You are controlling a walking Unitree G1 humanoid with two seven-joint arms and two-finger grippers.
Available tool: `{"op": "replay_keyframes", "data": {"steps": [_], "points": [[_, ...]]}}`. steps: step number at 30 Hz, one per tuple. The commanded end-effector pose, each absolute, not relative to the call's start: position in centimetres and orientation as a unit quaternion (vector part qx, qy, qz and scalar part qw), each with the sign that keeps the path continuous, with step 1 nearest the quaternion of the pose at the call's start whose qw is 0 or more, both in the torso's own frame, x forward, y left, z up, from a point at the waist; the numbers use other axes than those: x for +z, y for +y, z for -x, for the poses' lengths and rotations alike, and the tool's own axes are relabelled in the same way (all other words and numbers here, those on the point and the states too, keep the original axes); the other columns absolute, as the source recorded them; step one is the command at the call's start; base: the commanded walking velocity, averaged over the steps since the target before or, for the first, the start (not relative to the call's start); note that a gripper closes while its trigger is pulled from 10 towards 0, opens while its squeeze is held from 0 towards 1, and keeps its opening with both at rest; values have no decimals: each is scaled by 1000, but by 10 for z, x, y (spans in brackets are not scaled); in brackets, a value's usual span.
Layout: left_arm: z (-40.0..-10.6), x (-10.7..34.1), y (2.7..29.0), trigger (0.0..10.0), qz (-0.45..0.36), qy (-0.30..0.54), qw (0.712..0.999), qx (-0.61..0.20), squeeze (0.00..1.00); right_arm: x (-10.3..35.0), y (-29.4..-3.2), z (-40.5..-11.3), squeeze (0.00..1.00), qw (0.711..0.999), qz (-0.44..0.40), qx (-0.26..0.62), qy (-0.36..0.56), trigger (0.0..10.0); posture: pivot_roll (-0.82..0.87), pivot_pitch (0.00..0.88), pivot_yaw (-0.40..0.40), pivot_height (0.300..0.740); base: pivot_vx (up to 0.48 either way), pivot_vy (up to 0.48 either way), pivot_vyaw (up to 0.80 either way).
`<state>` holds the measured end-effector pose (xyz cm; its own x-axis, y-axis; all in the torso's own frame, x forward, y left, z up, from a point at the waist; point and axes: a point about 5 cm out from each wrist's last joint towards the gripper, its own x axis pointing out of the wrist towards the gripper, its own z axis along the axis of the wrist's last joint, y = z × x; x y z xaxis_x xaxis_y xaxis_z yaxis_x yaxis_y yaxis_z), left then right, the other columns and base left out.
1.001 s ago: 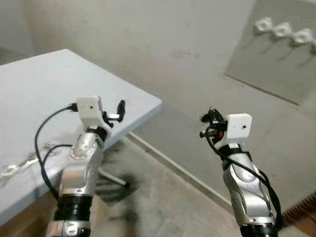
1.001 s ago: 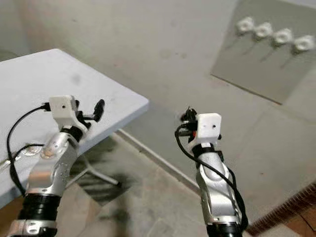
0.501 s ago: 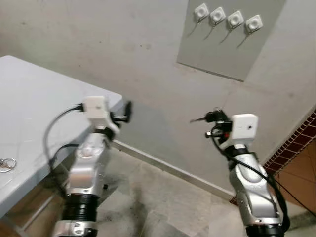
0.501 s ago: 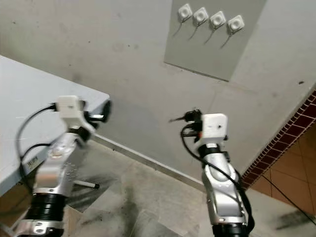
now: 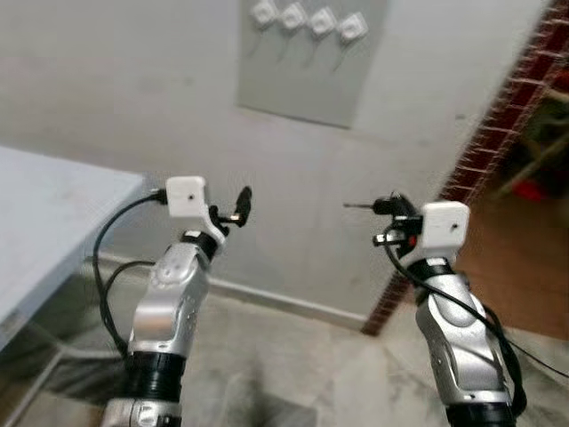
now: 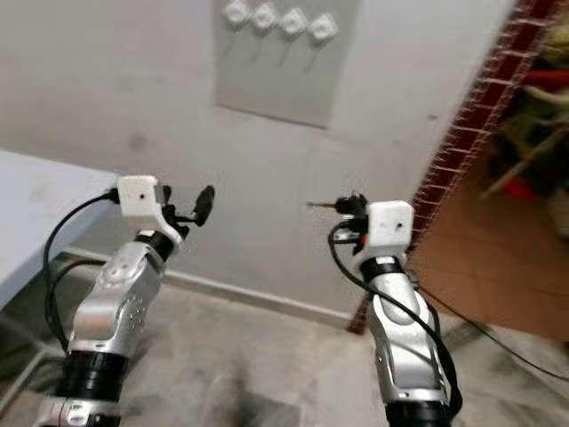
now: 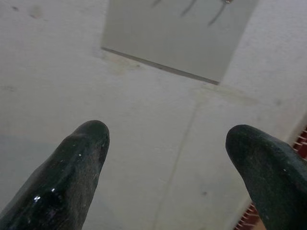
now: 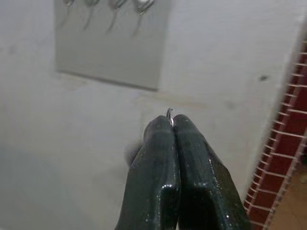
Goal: Hang keys on a hook
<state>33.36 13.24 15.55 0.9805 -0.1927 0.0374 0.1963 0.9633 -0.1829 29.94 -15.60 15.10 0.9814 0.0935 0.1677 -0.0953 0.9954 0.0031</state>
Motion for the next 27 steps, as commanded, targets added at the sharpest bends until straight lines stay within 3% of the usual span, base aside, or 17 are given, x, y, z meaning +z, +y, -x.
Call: {"op": "replay_keyframes", "data": {"steps": [1,27], "points": [[-333,158,134,10000,95,-10,991,-96,0,159,-154,-300,0,994,-2,53,-98,10000,150,0,-78,740,0,0,0],[-331,157,140,10000,115,-2,989,-89,0,156,-151,-295,0,994,8,63,-91,10000,155,0,-77,740,0,0,0]]}}
